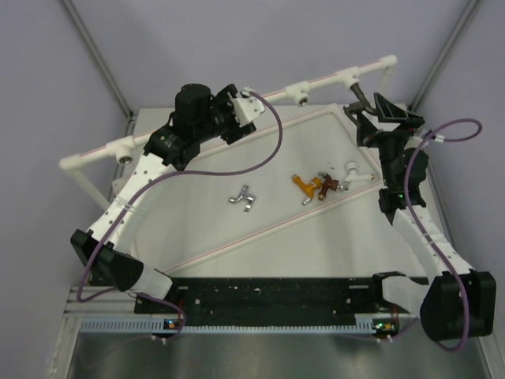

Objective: Install the water faucets

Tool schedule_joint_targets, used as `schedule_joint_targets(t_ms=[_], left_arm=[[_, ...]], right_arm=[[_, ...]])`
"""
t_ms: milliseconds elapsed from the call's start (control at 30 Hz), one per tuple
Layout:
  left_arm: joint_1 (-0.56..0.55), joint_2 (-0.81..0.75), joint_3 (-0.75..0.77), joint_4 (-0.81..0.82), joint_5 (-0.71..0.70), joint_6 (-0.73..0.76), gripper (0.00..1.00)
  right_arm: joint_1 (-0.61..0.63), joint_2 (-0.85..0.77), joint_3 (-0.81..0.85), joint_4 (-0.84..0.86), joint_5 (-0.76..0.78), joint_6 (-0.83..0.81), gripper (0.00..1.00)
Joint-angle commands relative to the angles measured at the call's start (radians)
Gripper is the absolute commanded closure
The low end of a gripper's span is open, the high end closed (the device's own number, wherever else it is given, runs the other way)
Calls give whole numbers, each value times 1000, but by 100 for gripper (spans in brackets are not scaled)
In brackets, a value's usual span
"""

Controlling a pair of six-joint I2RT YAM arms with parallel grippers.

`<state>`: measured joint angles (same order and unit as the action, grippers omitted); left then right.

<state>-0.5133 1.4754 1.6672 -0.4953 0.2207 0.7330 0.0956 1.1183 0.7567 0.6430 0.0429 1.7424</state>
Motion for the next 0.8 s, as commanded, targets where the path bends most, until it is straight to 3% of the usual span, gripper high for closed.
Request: schedule_joint_targets(t_ms=[0, 167, 333, 533, 767], left_arm=[[-17, 25, 29, -3, 55, -23, 30], [-17, 23, 29, -6, 55, -23, 30], [-16, 19, 23, -5, 55, -23, 30], [-17, 11, 16, -5, 55, -18, 30], [-17, 6, 8, 3, 58, -17, 30]], right_arm=[[12, -98, -66, 115, 51, -138, 1], [-16, -198, -129, 113, 3, -421, 1], [-33, -305, -18, -142, -38, -1036, 1], [-33, -313, 125, -386, -236, -1776, 1], [-33, -296, 188, -542, -340, -2559, 4]])
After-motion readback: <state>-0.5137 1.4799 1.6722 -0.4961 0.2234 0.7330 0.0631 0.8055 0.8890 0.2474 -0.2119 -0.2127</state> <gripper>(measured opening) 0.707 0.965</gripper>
